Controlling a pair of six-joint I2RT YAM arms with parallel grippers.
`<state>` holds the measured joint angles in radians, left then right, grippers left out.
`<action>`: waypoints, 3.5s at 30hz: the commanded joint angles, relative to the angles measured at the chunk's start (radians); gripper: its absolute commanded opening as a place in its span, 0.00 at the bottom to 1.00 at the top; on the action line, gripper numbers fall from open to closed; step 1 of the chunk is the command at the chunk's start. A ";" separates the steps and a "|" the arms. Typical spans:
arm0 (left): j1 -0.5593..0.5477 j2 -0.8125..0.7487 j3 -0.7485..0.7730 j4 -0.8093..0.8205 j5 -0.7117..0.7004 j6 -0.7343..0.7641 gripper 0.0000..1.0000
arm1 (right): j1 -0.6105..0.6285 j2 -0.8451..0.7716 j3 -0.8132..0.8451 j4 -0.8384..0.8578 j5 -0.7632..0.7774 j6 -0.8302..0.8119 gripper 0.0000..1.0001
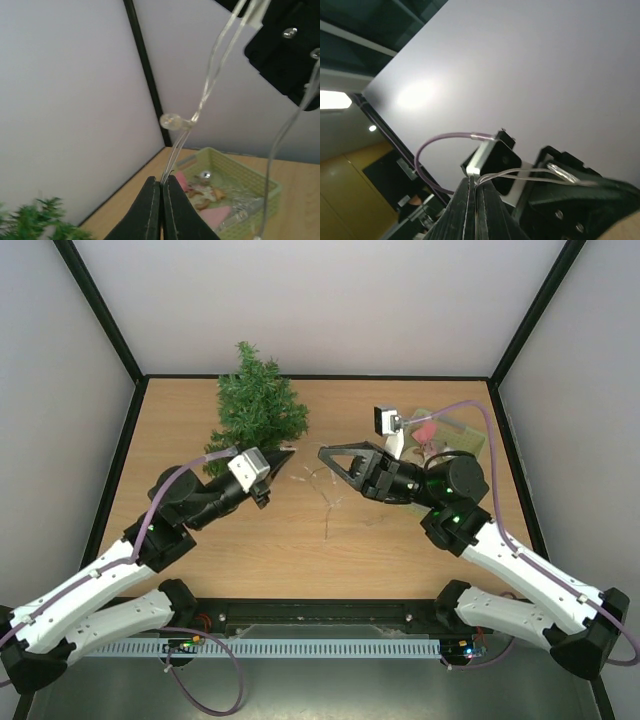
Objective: Decorate the small christmas tree
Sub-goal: Wrap the decoration item around the Christmas tree.
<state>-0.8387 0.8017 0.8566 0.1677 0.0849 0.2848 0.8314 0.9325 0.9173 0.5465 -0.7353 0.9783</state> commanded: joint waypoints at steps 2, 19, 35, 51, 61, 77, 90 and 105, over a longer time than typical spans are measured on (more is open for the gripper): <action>0.006 -0.021 -0.090 0.101 0.089 -0.196 0.07 | 0.000 0.016 -0.029 0.246 0.041 0.195 0.02; 0.007 -0.151 -0.150 -0.049 0.178 -0.348 0.49 | 0.001 -0.001 -0.194 0.231 0.403 0.508 0.02; 0.006 0.064 -0.063 0.069 0.271 -0.211 0.58 | 0.001 -0.015 -0.201 0.211 0.341 0.503 0.02; 0.005 0.160 -0.006 0.074 0.183 -0.121 0.52 | 0.000 -0.003 -0.207 0.218 0.348 0.500 0.02; 0.005 0.146 -0.003 0.053 0.227 -0.135 0.03 | 0.001 -0.018 -0.228 0.208 0.371 0.476 0.02; 0.005 0.034 0.235 -0.425 -0.150 -0.071 0.02 | 0.000 -0.080 -0.129 -0.239 0.533 -0.161 0.48; 0.006 0.023 0.291 -0.457 -0.061 -0.122 0.02 | 0.001 -0.039 -0.329 -0.074 0.264 -0.740 0.62; 0.007 0.037 0.279 -0.424 -0.052 -0.151 0.02 | 0.002 0.212 -0.329 0.061 0.158 -0.779 0.46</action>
<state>-0.8364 0.8364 1.1332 -0.2825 0.0200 0.1493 0.8318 1.1152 0.5591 0.5404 -0.5629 0.2264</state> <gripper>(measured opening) 0.029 0.489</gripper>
